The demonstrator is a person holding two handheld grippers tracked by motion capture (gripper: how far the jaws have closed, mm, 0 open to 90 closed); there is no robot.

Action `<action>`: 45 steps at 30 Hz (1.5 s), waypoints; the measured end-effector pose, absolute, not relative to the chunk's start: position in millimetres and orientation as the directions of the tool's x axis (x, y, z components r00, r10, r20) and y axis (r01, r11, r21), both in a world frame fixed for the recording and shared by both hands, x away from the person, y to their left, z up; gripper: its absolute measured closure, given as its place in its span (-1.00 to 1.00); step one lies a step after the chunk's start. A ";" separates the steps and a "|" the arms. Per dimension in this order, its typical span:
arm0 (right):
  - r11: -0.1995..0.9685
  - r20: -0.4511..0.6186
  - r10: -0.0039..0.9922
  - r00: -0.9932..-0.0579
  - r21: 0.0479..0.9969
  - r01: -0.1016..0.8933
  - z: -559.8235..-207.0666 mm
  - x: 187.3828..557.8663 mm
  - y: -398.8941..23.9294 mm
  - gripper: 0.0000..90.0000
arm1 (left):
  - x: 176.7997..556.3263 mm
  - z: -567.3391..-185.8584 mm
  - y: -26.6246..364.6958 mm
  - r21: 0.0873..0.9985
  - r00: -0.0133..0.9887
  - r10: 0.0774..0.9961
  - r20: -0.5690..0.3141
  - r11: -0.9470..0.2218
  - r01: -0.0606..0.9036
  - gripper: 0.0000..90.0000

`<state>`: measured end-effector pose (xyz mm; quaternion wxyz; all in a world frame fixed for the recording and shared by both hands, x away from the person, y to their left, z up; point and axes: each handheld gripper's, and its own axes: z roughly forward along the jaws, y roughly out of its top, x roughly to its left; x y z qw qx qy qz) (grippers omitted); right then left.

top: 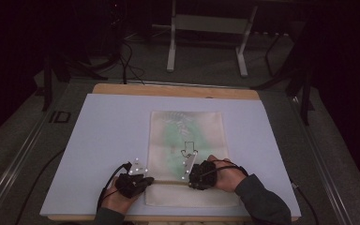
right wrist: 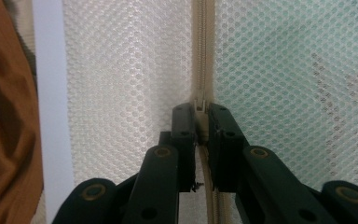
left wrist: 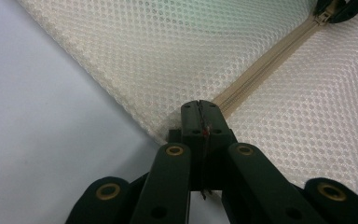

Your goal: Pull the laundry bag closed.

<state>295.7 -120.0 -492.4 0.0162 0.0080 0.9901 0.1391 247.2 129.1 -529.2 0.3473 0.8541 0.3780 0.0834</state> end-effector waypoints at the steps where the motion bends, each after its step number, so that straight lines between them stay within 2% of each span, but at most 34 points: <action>1: 0.961 -0.030 0.021 -0.999 0.278 0.012 -492.2 295.7 -120.3 0.83 | 247.1 -529.2 128.9 0.657 0.700 0.704 -0.120 -0.472 0.588 0.98; 45: 0.964 -0.031 0.041 -0.999 0.266 0.031 -489.1 297.4 -139.1 0.83 | 247.1 -529.3 129.2 0.657 0.700 0.703 -0.120 -0.472 0.587 0.98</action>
